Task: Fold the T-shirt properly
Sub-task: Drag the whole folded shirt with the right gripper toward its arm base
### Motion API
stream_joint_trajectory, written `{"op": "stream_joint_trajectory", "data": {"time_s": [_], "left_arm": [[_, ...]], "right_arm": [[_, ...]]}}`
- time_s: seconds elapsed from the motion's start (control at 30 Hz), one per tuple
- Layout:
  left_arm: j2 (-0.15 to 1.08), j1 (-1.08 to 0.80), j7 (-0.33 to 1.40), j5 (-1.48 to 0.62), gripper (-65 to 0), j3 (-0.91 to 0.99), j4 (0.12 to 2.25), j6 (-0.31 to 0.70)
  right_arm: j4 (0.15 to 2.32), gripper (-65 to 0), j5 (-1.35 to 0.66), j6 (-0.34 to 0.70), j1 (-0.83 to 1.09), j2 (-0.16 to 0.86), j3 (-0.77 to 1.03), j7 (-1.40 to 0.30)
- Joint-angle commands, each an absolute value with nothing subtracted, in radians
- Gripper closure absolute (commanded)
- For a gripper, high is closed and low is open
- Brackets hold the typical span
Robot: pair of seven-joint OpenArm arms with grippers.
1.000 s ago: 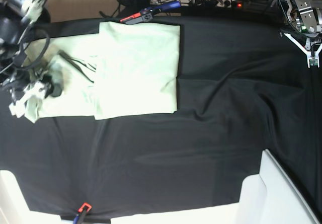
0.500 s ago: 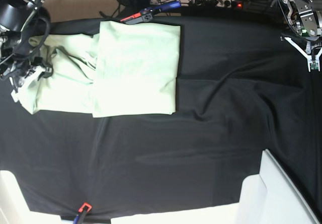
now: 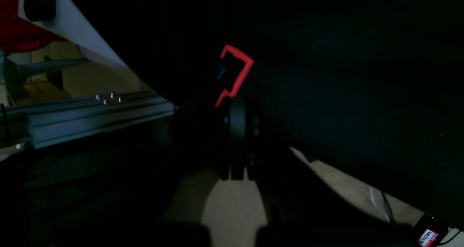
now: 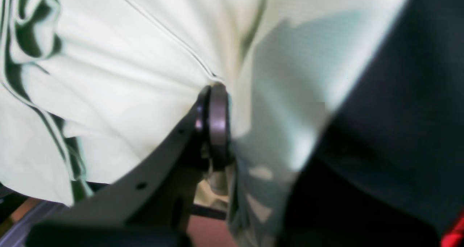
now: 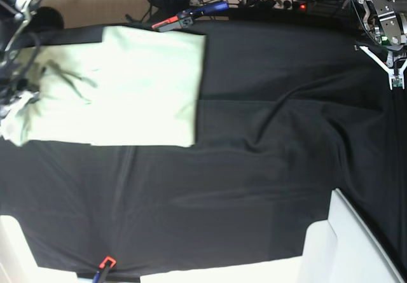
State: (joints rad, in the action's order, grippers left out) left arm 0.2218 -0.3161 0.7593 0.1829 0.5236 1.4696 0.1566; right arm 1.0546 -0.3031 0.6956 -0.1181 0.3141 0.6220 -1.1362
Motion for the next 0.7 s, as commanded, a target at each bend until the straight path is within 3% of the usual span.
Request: {"op": "stream_joint_trajectory", "data": {"time_s": [0.0,0.3,0.67], "left_arm": [[0.24,-0.315,0.75,0.196,0.0,0.53,1.484,0.145],[0.239,-0.315,0.75,0.191,0.0,0.529,1.486,0.145],[0.239,-0.315,0.75,0.196,0.0,0.529,1.486,0.145]], "right_arm": [[1.069,0.0,-0.312,0.698,-0.145,0.343,0.622,-1.127],[1.208,0.0,-0.312,0.504,-0.108,0.372,0.515,-1.081],[1.586,0.0,-0.312,0.166,0.038,0.228,0.295,-1.116]]}}
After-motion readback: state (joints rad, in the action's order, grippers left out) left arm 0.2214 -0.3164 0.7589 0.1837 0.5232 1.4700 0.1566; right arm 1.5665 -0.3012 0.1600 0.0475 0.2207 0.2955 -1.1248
